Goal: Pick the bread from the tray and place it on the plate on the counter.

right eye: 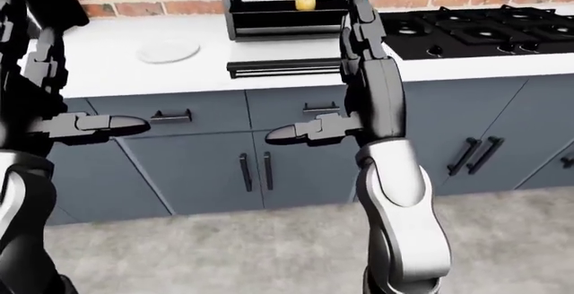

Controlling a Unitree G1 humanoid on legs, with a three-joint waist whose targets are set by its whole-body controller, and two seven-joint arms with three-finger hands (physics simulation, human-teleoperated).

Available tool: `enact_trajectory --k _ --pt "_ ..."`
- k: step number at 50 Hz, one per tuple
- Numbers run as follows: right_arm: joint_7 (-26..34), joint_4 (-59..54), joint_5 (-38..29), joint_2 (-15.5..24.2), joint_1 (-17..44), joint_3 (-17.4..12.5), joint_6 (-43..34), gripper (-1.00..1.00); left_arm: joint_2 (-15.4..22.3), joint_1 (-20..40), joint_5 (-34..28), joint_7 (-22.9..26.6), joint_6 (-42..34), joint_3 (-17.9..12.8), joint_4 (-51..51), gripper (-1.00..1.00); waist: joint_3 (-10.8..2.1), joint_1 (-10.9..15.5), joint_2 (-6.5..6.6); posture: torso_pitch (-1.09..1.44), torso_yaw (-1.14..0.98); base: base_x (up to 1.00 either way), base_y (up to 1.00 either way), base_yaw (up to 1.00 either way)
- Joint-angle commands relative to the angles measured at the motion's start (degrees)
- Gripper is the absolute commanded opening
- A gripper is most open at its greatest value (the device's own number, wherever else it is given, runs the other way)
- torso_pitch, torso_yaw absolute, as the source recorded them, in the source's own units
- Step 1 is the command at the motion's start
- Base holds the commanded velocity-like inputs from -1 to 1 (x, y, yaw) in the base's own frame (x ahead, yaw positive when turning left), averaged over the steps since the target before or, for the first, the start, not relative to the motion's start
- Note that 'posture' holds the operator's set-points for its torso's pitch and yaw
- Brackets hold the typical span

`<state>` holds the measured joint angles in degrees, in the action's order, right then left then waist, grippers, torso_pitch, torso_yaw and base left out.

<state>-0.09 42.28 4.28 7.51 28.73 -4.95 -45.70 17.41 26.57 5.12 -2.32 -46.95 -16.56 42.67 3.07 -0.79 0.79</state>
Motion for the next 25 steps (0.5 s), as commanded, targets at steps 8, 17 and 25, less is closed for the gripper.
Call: enact_trajectory --k 8,17,25 --pt "-1.0 2.1 1.1 0.8 1.8 -1.3 1.3 1.00 0.6 1.9 -0.1 -0.5 1.3 0.4 1.4 1.00 -1.21 1.2 0.53 0.00 0.00 0.40 0.00 0.00" --pt "-1.1 2.4 1.3 0.7 2.4 -1.0 1.0 1.00 0.4 2.3 -1.2 -0.3 2.2 1.2 0.5 1.00 -0.44 1.9 -3.70 0.00 0.00 0.59 0.00 0.00" --pt "-0.6 3.6 0.2 1.4 3.9 -0.7 -0.1 1.00 0.7 2.2 -1.4 0.1 1.4 0.5 1.4 1.00 -0.88 2.1 -2.23 0.00 0.00 0.05 0.13 0.00"
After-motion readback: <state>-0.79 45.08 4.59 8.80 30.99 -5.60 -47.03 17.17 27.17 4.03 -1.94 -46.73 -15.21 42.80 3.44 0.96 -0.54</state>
